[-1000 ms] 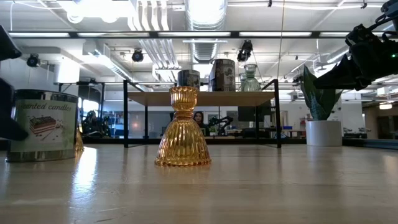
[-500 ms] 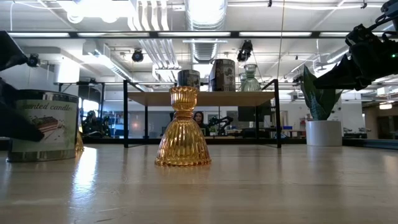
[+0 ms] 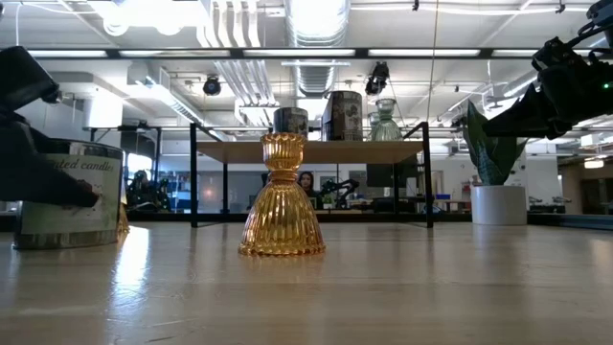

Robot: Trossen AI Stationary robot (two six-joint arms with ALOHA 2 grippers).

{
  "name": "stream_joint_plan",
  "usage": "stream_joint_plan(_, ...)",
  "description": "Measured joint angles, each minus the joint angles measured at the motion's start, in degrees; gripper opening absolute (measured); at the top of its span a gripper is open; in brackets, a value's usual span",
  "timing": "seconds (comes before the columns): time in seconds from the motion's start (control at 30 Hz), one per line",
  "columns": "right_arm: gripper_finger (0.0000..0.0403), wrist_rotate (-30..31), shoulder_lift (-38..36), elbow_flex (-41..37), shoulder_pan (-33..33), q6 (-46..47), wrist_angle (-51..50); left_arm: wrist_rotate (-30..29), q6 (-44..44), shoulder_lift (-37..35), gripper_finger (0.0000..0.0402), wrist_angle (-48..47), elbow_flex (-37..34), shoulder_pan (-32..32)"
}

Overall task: Pick & Place candle stick holders
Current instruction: Put the green scented candle on the shelf

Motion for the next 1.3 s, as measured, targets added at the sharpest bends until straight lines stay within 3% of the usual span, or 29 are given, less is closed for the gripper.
stream_joint_plan(0.2,0.0251,0.00,0.00,0.00,0.00,0.01,0.01,-1.72,1.77,0.00,0.0399,1.21,-0.41,2.11)
stream_joint_plan(0.5,0.0251,-0.01,0.00,0.00,-0.01,-0.01,0.01,-1.85,7.19,0.00,0.0397,10.97,-3.19,5.85)
stream_joint_plan(0.67,0.0251,0.00,0.00,0.00,0.00,0.02,0.01,-1.77,7.26,0.00,0.0359,11.07,-2.97,9.11)
stream_joint_plan(1.0,0.0251,0.00,0.00,0.00,-0.02,0.01,0.00,-1.53,17.19,-1.14,0.0354,11.16,2.23,13.84)
stream_joint_plan(1.3,0.0251,0.00,0.00,0.00,-0.01,0.02,0.01,-2.06,28.34,-8.82,0.0354,11.18,9.22,22.52)
